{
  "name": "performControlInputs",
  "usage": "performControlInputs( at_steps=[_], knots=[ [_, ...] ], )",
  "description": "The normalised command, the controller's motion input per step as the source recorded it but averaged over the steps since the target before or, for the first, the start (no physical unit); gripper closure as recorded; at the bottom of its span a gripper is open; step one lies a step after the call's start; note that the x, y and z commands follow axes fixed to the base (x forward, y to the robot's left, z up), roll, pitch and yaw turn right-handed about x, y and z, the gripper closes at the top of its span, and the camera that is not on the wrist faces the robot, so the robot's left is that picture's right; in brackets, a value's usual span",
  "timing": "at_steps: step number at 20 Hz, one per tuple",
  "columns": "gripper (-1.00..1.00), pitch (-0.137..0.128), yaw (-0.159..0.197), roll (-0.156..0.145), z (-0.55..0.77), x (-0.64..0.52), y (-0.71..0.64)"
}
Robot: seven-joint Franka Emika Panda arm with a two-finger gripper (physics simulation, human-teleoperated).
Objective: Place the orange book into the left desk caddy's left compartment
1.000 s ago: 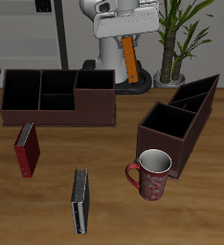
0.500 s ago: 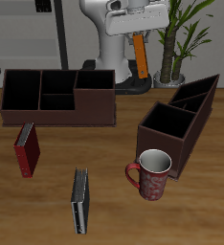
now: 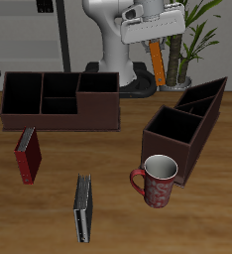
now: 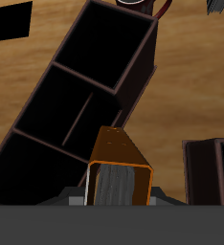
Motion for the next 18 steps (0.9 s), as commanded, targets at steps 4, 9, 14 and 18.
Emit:
performControlInputs(
  at_steps=[4, 9, 14, 18],
  knots=[
    [1.0, 0.026, -0.009, 0.038, -0.18, -0.01, 0.35],
    [1.0, 0.034, -0.003, 0.037, -0.18, 0.01, 0.3],
    [1.0, 0.039, -0.012, 0.06, -0.19, -0.04, 0.35],
    [1.0, 0.023, 0.007, 0.056, -0.12, -0.11, 0.33]
  ],
)
